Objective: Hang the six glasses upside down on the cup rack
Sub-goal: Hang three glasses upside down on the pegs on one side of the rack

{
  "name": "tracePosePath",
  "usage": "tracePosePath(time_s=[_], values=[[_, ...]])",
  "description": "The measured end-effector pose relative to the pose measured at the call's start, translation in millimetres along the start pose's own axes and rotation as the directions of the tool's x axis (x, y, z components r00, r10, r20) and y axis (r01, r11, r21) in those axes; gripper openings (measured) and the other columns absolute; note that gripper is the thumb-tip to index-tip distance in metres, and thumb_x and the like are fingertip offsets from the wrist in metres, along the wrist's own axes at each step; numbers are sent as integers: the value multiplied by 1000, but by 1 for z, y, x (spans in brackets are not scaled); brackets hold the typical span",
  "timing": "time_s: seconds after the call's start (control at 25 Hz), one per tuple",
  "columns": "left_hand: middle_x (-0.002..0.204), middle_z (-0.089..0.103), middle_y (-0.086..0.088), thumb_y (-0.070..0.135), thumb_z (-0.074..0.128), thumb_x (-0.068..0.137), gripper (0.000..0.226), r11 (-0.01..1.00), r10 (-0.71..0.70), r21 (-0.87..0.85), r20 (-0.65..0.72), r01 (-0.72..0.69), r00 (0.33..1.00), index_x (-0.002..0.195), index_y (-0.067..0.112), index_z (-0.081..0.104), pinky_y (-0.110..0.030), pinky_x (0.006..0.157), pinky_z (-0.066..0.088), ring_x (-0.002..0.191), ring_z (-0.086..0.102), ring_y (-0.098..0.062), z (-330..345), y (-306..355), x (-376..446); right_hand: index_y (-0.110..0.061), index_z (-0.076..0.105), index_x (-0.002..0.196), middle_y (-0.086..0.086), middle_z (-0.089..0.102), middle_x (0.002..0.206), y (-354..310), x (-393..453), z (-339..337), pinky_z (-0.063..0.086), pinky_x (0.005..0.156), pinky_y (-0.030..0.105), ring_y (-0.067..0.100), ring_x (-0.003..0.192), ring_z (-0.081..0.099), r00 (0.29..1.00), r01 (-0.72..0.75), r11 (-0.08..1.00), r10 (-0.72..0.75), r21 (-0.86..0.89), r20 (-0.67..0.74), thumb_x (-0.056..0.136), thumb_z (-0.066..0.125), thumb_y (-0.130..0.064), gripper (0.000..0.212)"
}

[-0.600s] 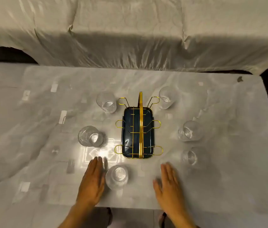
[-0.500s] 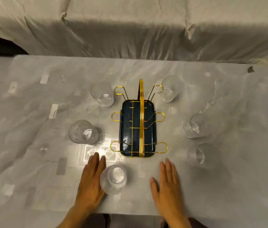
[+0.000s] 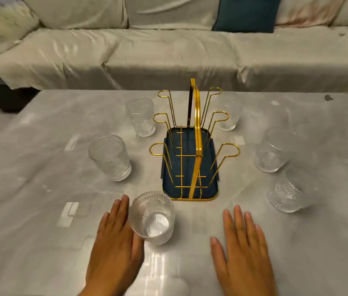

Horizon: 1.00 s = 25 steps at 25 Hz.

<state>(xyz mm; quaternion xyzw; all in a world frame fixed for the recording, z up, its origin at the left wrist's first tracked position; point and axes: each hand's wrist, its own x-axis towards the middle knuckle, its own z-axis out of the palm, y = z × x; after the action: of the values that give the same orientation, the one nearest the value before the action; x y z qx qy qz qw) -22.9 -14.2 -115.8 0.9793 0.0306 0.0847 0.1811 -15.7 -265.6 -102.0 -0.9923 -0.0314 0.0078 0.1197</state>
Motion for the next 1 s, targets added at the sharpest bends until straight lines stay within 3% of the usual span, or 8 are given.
tracePosePath(time_s=[0.16,0.24,0.44,0.56,0.68,0.8,1.0], values=[[161,1,4,39,12,98,57,999,-2,-49,-13,1,1000,152,24,9,-33,118,-2,146,-7,-10,-8,7,-1,-21,-10,148,5,-16,157,1,-6,-2,-9,115,39,21,142,-19,1000,10,999,-10,-38,1,87,-7,-60,72],[162,1,2,40,14,100,55,998,-1,-59,-16,0,1000,152,24,7,-33,118,-3,146,-6,-11,-11,9,-2,-22,-13,148,4,-20,157,-2,-8,-8,-9,115,39,20,141,-22,1000,19,1000,-19,-19,2,90,0,-58,69],[161,15,-2,25,36,98,51,978,-12,-210,12,14,1000,148,25,27,-32,117,0,147,6,-16,-16,1,3,-25,2,150,4,-9,160,-1,-7,-7,-6,116,42,23,144,-12,1000,9,1000,-8,-22,14,94,12,-54,64],[159,22,1,17,58,80,71,897,-26,-431,170,98,985,139,42,29,-32,115,-6,145,4,-10,-25,-2,8,-32,19,146,-1,6,161,-8,1,-6,1,114,40,21,144,6,984,179,984,-179,-14,-18,95,20,-45,52],[153,28,10,42,70,65,85,884,-18,-455,207,113,978,135,52,24,-31,112,-10,140,4,-2,-25,-2,7,-35,18,145,-4,9,160,-25,10,-4,11,113,41,18,142,14,964,266,964,-266,-22,-9,93,20,-52,55],[153,33,7,67,74,55,98,882,-58,-452,177,133,983,140,46,29,-37,115,-10,145,10,-14,-21,2,4,-34,21,145,-2,14,159,-33,20,0,20,108,43,19,137,23,978,204,978,-206,-53,-36,89,19,-60,62],[149,39,7,79,66,52,99,918,-63,-388,65,83,996,139,43,34,-38,117,-9,141,23,-9,-18,10,5,-37,12,147,0,18,158,-32,30,10,21,102,44,22,133,26,983,175,978,-179,-111,-32,86,13,-65,67]])
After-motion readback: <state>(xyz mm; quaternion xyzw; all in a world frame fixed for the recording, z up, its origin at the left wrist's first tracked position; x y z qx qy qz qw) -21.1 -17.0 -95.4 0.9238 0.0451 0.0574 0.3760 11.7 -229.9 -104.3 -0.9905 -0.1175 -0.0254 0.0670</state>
